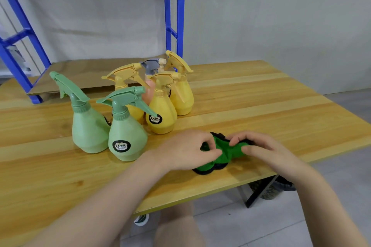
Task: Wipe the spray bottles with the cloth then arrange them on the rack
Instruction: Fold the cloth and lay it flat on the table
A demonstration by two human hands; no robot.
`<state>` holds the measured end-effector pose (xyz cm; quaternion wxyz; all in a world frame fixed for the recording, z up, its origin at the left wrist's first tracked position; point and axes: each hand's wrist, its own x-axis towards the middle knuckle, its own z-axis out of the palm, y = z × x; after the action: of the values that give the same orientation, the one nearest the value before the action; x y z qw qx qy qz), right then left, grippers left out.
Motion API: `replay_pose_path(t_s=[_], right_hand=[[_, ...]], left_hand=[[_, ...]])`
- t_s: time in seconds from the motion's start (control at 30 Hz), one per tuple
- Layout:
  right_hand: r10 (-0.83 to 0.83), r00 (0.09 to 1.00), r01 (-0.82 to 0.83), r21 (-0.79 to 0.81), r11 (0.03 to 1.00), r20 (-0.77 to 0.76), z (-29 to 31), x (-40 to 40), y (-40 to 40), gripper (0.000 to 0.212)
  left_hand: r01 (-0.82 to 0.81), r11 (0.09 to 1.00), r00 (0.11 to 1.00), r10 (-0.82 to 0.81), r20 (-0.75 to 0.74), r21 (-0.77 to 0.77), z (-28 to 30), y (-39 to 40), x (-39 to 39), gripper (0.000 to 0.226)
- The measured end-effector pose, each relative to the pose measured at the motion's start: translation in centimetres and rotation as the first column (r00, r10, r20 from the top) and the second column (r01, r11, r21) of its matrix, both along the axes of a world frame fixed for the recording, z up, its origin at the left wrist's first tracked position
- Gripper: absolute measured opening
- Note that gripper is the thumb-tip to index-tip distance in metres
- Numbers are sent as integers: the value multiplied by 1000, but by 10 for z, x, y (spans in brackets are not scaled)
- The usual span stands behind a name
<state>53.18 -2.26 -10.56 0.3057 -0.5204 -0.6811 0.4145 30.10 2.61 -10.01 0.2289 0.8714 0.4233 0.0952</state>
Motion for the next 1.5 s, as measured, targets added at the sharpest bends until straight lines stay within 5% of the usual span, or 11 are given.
replay_pose_path(t_s=[0.07, 0.17, 0.3, 0.47, 0.7, 0.87, 1.07, 1.33, 1.5], right_hand=[[-81, 997, 80, 37, 996, 18, 0, 0, 0, 27], [-209, 976, 202, 103, 974, 65, -6, -3, 5, 9], [-144, 917, 139, 40, 989, 372, -12, 4, 8, 63], [-75, 922, 77, 9, 997, 380, -14, 3, 6, 89], [-73, 942, 52, 73, 996, 329, -19, 4, 11, 66], [-65, 929, 26, 110, 994, 364, -12, 5, 14, 48], [15, 999, -13, 65, 998, -31, 12, 0, 6, 75], [-110, 980, 151, 262, 953, -167, 21, -2, 6, 65], [-122, 992, 126, 311, 942, -33, 29, -8, -1, 41]], left_hand=[[-83, 996, 996, 82, 28, 22, 1, 3, 6, 28], [-145, 986, 989, 143, 34, 81, -1, 11, 17, 25], [-82, 997, 996, 82, -29, 2, -2, 19, 28, 49], [-50, 994, 988, 63, 142, -95, -6, 18, 30, 41], [-29, 1000, 976, 26, 215, 11, 2, 12, 34, 9], [-8, 999, 942, -10, 335, 53, 20, 5, 26, 10], [76, 997, 897, -71, 436, 7, 46, 1, 12, 14], [55, 989, 923, -103, 372, 137, 58, -2, -5, 17], [-8, 990, 918, -49, 394, 142, 56, -2, -5, 17]])
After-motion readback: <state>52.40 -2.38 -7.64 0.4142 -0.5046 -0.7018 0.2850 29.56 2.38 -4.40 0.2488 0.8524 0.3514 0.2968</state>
